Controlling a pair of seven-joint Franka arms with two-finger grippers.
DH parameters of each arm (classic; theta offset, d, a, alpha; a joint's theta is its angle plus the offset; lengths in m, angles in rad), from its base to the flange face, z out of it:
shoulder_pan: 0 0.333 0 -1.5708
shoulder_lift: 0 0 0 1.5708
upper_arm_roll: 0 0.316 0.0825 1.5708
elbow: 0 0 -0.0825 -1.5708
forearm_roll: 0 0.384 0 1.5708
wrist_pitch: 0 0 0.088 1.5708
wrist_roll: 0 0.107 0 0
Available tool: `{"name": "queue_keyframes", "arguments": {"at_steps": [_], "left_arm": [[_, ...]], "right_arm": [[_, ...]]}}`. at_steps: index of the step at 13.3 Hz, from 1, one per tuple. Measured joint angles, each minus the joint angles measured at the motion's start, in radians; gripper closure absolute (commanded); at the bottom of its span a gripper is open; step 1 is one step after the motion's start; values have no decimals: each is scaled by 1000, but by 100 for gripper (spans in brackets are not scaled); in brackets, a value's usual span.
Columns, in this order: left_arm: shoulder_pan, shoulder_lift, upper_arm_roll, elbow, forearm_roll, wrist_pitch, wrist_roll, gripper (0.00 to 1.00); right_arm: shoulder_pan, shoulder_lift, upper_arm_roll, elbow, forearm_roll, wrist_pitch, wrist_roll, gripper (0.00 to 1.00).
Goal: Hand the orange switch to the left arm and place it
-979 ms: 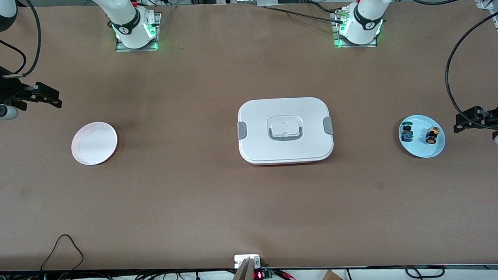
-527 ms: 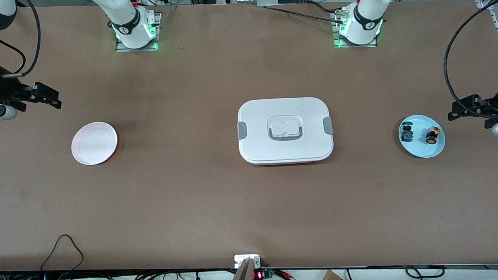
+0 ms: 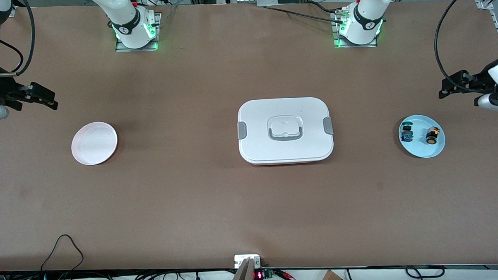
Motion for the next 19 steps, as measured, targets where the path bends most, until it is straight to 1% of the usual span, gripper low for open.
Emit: {"name": "queue_keyframes", "arguments": {"at_steps": [6,9,14,16,17,19], "left_arm": [[4,9,0,1,6,25,1,0],[4,12,0,21,26,38,1,0],[7,75,0,50,34,37,1,0],[7,78,-3,59,35,37,0,0],[7,78,-4,64,35,36,-16,0],[7,75,-5,76,35,4,-141,0]], "right_arm": [[-2,0,-1,3,0,0,0,0],[0,0,1,3,0,1,0,0],[2,5,14,5,1,1,0,0],[4,5,21,10,1,0,0,0],[4,5,21,11,1,0,0,0],[4,5,21,12,1,0,0,0]]}}
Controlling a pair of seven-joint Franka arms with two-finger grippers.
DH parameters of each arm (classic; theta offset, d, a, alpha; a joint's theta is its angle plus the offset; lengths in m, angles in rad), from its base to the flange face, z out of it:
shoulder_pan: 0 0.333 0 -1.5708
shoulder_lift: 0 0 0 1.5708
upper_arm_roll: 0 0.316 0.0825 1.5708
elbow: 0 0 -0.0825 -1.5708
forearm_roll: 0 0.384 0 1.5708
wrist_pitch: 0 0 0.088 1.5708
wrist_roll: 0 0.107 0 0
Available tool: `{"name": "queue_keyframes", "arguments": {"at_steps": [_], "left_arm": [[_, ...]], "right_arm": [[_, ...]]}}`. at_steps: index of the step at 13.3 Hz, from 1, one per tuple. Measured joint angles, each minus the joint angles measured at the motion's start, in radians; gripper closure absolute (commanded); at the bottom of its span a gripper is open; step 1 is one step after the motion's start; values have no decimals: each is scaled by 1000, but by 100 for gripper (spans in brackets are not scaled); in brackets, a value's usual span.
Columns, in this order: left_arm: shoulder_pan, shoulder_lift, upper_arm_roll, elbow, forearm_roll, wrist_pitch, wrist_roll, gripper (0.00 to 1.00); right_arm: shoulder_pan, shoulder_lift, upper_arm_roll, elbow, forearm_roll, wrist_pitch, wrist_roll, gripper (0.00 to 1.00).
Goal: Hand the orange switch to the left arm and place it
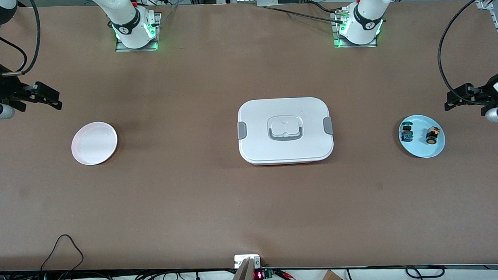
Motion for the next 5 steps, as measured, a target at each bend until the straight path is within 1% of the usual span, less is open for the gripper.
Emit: {"name": "queue_keyframes", "arguments": {"at_steps": [2,5], "left_arm": [[-1,-5,-5,9,0,-27,-96,0],[-2,-5,-6,36,0,-37,-134,0]], "right_arm": [[0,0,0,1,0,0,0,0],[-1,0,-1,2,0,0,0,0]]}}
